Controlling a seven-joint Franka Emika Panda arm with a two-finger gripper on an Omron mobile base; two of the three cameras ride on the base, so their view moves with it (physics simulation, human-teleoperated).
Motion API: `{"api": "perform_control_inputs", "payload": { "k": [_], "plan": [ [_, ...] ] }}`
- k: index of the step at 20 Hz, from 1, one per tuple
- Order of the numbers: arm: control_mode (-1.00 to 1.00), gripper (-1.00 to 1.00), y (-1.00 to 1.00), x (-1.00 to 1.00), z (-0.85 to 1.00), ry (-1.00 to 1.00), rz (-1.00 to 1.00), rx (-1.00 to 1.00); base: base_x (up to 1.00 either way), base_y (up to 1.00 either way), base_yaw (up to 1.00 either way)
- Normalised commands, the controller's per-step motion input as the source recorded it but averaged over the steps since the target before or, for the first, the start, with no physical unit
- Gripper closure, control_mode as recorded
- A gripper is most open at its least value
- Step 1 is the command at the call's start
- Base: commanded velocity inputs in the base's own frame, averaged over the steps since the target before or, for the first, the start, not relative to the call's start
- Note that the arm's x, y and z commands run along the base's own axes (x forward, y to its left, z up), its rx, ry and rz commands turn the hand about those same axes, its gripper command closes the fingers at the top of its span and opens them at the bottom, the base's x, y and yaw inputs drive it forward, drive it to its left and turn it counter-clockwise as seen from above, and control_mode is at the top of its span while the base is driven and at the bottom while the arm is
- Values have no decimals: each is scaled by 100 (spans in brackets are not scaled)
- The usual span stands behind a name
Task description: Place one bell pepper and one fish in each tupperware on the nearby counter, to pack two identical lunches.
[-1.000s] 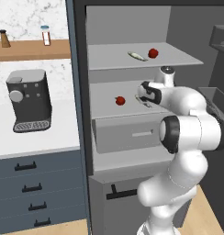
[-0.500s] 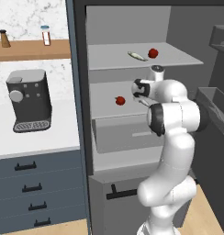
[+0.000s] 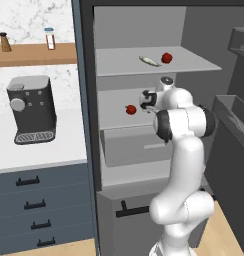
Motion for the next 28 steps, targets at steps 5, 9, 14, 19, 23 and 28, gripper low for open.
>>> {"api": "perform_control_inputs", "payload": {
  "k": [5,9,14,19,23,28],
  "plan": [
    [-100,-100,0,62,-11,0,3,0,0,0,0],
    [-100,-100,0,9,-27,0,0,0,0,0,0],
    [-100,-100,0,-13,-32,0,1,0,0,0,0],
    [-100,-100,1,-49,-20,0,3,0,0,0,0],
    [-100,-100,4,-46,-35,0,6,0,0,0,0],
    [-100,-100,0,26,-54,0,4,0,0,0,0]
  ]
}}
